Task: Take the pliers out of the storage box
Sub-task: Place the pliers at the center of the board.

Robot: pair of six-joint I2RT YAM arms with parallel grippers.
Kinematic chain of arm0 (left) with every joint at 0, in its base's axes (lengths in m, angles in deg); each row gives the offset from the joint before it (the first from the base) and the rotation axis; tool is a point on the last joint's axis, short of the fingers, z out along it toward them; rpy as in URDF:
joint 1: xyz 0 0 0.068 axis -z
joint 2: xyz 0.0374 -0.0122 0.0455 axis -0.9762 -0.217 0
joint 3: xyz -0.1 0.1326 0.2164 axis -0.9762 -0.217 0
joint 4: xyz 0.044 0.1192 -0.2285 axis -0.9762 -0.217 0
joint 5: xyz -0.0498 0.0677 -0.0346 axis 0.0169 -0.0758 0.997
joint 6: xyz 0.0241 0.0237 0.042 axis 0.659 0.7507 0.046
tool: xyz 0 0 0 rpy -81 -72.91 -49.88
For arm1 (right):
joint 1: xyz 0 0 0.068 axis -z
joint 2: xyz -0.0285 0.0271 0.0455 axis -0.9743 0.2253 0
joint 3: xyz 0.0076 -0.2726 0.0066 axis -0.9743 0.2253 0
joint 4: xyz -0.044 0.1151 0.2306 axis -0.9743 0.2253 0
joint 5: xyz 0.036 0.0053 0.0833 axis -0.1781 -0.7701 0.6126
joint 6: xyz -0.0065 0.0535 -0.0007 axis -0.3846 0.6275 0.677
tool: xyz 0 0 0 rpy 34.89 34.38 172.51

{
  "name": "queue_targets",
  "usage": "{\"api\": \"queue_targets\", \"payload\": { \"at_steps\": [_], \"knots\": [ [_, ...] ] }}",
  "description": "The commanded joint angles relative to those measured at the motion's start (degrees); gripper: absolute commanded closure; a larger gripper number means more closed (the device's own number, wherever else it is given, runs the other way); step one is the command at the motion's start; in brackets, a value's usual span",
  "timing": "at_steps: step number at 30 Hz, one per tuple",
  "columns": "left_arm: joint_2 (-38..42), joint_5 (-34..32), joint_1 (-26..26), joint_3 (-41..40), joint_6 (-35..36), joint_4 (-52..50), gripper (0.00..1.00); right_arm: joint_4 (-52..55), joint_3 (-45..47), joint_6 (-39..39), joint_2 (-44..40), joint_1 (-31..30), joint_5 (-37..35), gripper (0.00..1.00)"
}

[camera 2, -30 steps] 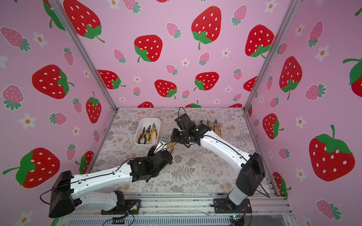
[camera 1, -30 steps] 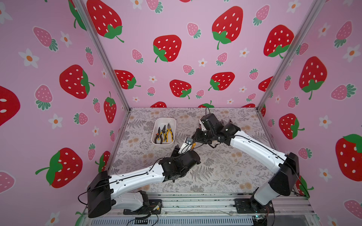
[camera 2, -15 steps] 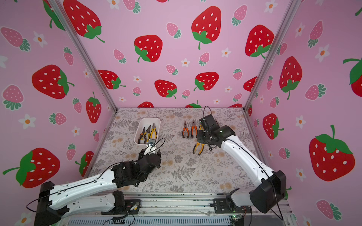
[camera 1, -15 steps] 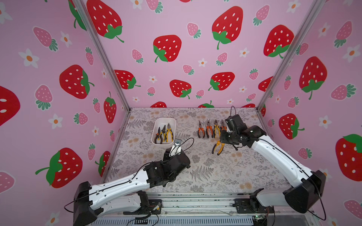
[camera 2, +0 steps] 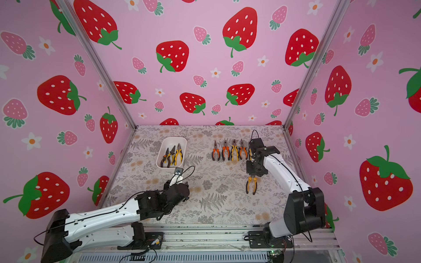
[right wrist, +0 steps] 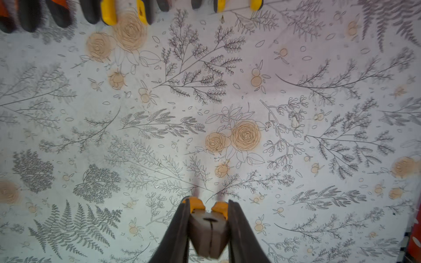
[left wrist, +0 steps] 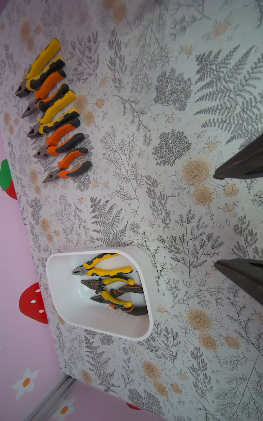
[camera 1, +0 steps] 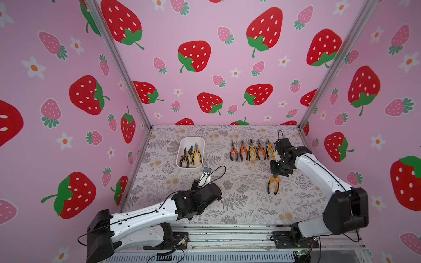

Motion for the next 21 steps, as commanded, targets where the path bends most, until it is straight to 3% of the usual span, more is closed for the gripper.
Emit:
{"api": "queue_targets", "payload": {
  "at_steps": [1,15,21],
  "knots": [
    [-0.06,1.00,0.19,-0.06,-0.73,0.92,0.43,-2.05,0.30,0.04,2.02,0.93,2.27,1.00],
    [-1.81,2.30,0.20,0.07,0.59,2.65,0.43,-4.37,-8.61,-4.40,16.11,2.05,-15.08,1.00],
    [-1.78,2.32,0.19,0.98,1.65,1.78,0.43,-5.18,-12.75,-5.07,20.00,3.97,-12.63,1.00]
  ]
}}
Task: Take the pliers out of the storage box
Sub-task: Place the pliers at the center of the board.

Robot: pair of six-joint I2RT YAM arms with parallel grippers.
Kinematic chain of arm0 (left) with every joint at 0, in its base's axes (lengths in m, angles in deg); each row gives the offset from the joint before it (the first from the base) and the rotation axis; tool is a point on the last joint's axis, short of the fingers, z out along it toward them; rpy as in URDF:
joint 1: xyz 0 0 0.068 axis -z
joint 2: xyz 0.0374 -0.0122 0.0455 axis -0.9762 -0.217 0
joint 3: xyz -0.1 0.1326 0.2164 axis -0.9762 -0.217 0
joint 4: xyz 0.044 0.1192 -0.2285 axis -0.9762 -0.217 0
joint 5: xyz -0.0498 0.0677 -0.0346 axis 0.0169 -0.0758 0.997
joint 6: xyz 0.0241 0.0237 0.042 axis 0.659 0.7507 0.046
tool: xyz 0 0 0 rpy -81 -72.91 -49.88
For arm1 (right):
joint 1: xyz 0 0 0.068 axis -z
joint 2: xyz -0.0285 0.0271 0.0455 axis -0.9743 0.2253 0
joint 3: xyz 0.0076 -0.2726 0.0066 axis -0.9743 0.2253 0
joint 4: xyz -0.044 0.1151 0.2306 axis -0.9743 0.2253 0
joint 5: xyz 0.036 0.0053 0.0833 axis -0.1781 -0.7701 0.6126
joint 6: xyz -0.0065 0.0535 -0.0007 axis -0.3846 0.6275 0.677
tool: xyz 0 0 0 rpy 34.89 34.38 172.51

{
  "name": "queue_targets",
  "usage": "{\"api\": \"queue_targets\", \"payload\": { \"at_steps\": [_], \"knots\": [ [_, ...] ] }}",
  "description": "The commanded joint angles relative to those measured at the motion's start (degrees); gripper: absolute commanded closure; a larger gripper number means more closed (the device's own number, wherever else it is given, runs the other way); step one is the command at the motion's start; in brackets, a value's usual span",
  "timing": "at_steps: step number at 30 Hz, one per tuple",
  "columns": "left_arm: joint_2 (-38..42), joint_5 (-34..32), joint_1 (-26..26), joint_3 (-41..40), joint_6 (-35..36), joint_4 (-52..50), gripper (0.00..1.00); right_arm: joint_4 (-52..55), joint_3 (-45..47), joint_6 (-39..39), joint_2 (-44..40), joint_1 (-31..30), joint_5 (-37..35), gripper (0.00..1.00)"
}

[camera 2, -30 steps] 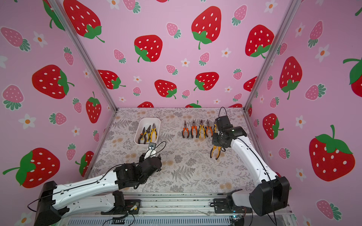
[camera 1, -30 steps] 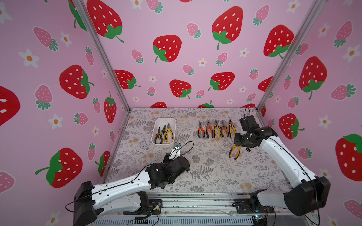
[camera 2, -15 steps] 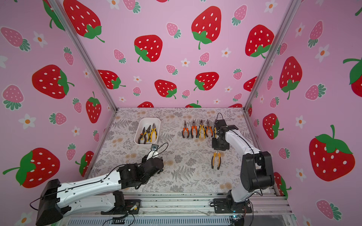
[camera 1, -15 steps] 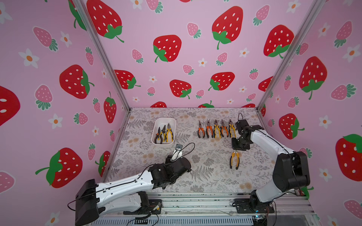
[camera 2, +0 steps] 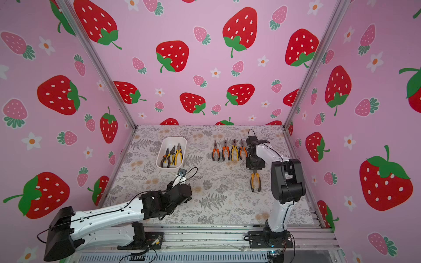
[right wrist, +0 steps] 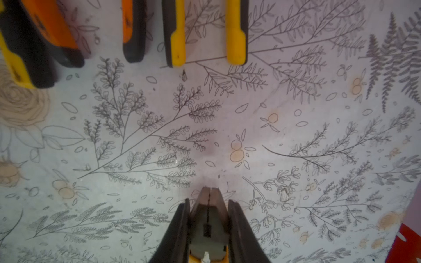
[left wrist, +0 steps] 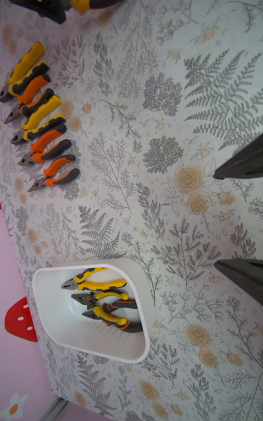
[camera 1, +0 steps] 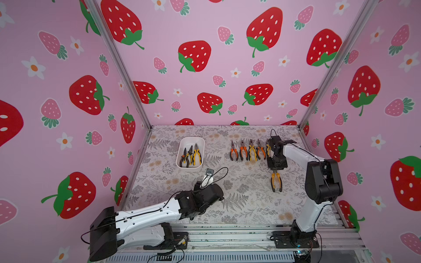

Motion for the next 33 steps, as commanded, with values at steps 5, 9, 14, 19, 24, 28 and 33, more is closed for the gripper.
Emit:
{"api": "queue_targets", "payload": {
  "at_steps": [5,9,14,19,24,28,33],
  "knots": [
    [1.44,-0.17,0.19,1.59,1.43,-1.10,0.43,-2.54,-3.47,-2.06,3.59,2.48,1.27,1.00],
    [1.93,-0.04,0.19,1.13,1.19,-1.41,0.43,-3.36,-3.92,-2.51,5.52,2.76,2.99,1.00],
    [2.10,-0.07,0.19,0.88,1.06,-1.85,0.43,-3.58,-4.09,-2.45,6.87,2.74,4.90,0.97],
    [2.31,0.00,0.17,1.09,1.09,-2.04,0.43,-3.70,-4.34,-2.25,7.71,2.81,4.68,0.95],
    [2.35,0.08,0.17,1.39,1.14,-2.43,0.43,-3.45,-5.28,-2.09,8.91,2.78,5.42,0.90],
    [2.37,0.00,0.15,1.72,1.18,-2.85,0.43,-3.35,-5.59,-1.64,9.67,2.80,5.30,0.84],
    [2.43,0.00,0.17,1.98,1.18,-3.10,0.43,-3.35,-5.67,-1.38,9.60,2.77,5.28,0.81]
  ]
}}
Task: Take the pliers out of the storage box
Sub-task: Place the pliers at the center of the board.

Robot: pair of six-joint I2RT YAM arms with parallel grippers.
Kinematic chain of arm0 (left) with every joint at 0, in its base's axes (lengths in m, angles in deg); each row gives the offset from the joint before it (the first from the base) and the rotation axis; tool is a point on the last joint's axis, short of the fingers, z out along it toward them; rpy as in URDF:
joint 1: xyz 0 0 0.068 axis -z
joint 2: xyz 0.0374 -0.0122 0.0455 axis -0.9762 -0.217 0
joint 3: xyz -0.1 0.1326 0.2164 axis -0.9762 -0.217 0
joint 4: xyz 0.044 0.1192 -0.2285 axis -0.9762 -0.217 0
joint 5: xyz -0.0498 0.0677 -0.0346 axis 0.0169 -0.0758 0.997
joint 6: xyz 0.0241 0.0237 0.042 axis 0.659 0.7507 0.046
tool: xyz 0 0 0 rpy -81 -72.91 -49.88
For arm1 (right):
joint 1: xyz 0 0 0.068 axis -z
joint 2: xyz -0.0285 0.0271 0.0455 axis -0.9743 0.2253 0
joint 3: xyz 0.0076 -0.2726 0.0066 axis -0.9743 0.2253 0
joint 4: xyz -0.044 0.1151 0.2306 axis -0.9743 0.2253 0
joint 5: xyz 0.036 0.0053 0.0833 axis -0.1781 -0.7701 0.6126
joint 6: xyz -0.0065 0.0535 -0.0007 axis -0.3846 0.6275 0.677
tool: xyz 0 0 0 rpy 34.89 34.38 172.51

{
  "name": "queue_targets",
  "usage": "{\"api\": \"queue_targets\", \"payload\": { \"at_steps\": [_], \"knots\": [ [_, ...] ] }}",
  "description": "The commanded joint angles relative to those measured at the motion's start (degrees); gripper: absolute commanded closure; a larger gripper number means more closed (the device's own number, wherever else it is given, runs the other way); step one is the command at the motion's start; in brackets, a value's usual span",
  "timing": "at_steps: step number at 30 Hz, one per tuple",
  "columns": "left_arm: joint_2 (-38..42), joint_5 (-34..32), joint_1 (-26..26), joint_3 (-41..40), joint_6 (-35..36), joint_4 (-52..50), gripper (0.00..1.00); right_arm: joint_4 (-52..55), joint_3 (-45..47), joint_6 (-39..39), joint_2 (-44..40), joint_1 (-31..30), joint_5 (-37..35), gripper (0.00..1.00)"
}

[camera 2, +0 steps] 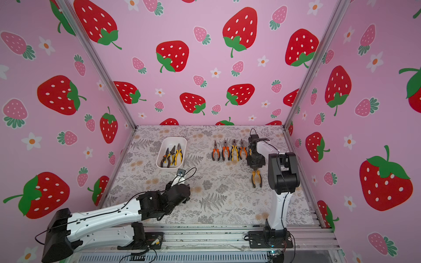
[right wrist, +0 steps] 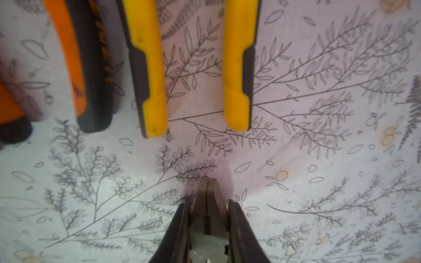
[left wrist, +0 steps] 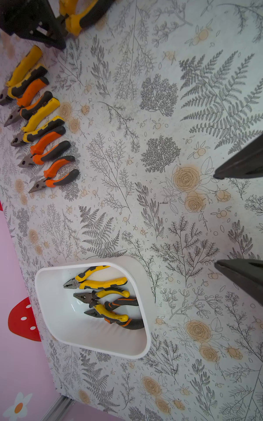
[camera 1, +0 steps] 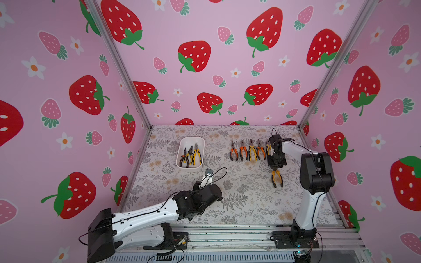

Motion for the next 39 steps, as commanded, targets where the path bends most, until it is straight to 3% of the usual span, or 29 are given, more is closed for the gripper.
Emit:
{"api": "queue_targets", "payload": {
  "at_steps": [1,25,33,35,39],
  "knots": [
    [0.71,-0.10,0.16,2.09,0.28,-1.53,0.43,-0.59,-0.95,1.16,0.96,0.22,1.24,0.81],
    [0.43,-0.30,0.17,4.54,1.19,-3.33,0.42,-0.41,-1.75,2.72,-1.02,0.29,0.24,0.52],
    [0.52,-0.07,-1.98,6.21,3.15,-4.94,0.39,-0.72,-0.15,4.91,-20.33,-1.82,-4.73,0.49],
    [-0.08,2.14,-4.89,7.47,3.86,-6.20,0.38,-2.27,2.63,5.16,-26.30,-4.50,-3.26,0.49],
    [-0.55,13.89,-17.02,9.04,3.98,-6.93,0.38,-12.30,14.05,9.80,-37.44,-10.96,7.06,0.49]
  ]
}}
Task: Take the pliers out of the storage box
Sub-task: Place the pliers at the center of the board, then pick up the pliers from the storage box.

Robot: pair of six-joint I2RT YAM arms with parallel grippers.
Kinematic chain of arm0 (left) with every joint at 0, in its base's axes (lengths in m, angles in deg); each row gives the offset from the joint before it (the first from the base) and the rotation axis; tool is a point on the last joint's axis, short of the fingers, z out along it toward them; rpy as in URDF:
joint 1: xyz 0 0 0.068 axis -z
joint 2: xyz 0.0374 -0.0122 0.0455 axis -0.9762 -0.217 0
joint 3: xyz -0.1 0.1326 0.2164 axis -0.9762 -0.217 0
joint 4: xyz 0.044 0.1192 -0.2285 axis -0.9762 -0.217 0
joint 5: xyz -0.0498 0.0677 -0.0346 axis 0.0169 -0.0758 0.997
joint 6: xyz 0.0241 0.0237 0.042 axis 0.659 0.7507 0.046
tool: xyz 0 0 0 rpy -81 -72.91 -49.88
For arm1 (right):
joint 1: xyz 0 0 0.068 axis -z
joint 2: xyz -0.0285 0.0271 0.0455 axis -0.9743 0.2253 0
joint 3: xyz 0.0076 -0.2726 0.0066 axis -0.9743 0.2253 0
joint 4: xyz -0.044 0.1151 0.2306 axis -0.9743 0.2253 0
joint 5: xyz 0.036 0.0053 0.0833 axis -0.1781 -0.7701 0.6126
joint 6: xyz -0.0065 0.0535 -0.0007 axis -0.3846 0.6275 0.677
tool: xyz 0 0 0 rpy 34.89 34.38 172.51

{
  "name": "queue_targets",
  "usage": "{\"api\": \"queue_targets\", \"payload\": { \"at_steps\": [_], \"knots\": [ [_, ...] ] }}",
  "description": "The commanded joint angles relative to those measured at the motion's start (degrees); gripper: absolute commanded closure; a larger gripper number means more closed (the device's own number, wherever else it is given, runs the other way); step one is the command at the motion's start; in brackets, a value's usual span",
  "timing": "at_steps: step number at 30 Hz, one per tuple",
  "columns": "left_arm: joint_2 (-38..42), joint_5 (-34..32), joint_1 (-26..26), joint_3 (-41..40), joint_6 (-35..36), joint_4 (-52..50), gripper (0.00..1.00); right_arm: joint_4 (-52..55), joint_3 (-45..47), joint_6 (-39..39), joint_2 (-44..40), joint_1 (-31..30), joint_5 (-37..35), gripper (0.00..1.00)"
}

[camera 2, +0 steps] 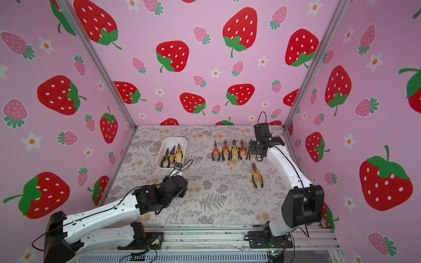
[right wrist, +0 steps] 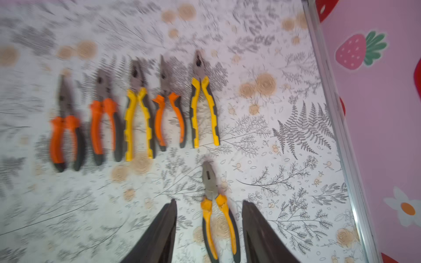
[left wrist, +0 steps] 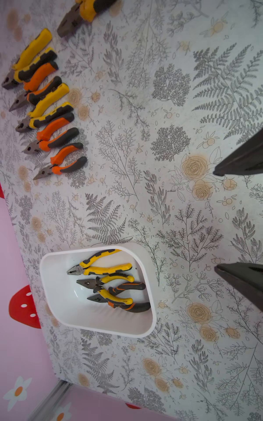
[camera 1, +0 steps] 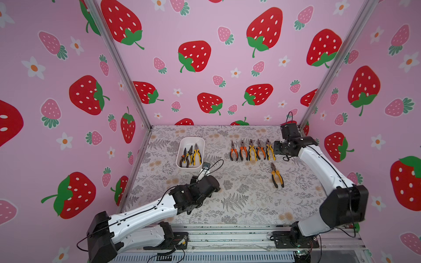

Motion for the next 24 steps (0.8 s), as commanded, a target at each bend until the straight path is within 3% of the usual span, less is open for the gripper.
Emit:
{"api": "queue_targets", "payload": {
  "at_steps": [1,4,9,18,24],
  "knots": [
    [-0.51,10.19,-9.04,2.94,0.98,-1.92,0.38,-9.14,11.18,4.77,-6.10,-5.75,8.05,0.49],
    [-1.54,15.02,-16.55,3.46,2.14,-1.30,0.38,-21.44,22.10,5.98,-12.52,-11.39,6.68,0.49],
    [-7.61,19.76,-25.13,8.02,4.91,-3.04,0.38,-29.90,32.73,6.03,-13.31,-16.92,1.62,0.49],
    [-23.47,31.27,-38.98,17.79,10.25,-5.23,0.44,-31.74,34.33,4.01,-15.22,-19.85,-0.01,0.44],
    [-33.47,30.76,-40.60,25.79,13.07,-6.60,0.47,-30.61,32.36,3.67,-12.13,-20.47,-0.44,0.43]
  ]
}}
